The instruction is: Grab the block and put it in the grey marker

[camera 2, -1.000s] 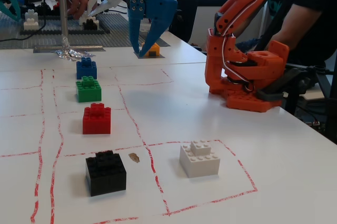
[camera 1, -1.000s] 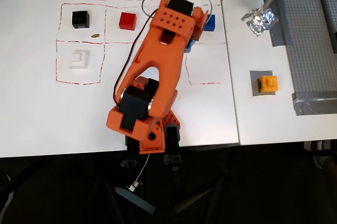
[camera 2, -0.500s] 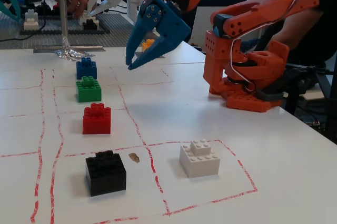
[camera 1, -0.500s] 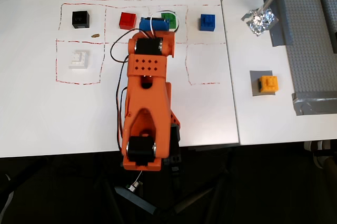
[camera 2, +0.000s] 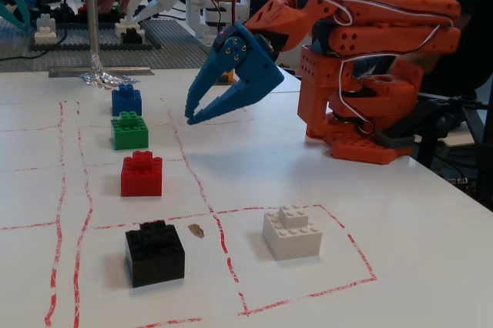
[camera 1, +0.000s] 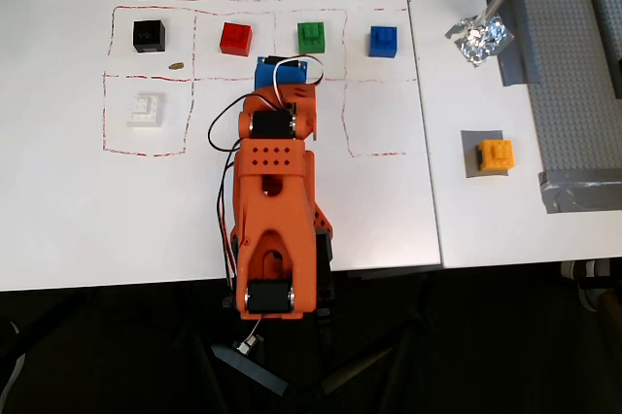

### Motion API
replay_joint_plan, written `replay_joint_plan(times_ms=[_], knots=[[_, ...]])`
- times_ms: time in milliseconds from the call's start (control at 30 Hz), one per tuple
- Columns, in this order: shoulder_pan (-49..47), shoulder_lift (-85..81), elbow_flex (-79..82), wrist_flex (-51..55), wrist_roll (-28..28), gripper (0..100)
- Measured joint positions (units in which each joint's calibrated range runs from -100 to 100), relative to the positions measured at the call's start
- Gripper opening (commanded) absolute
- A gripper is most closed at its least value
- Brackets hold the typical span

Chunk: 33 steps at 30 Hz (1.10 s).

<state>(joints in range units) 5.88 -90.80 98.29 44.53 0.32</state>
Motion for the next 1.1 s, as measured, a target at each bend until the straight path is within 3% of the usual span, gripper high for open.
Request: replay_joint_plan(times_ms=[300, 1100], knots=[[-2.79, -3.78, 0.63, 2.73, -2.64, 0], [-4.89, -7.82, 0.63, 7.07, -3.03, 0]])
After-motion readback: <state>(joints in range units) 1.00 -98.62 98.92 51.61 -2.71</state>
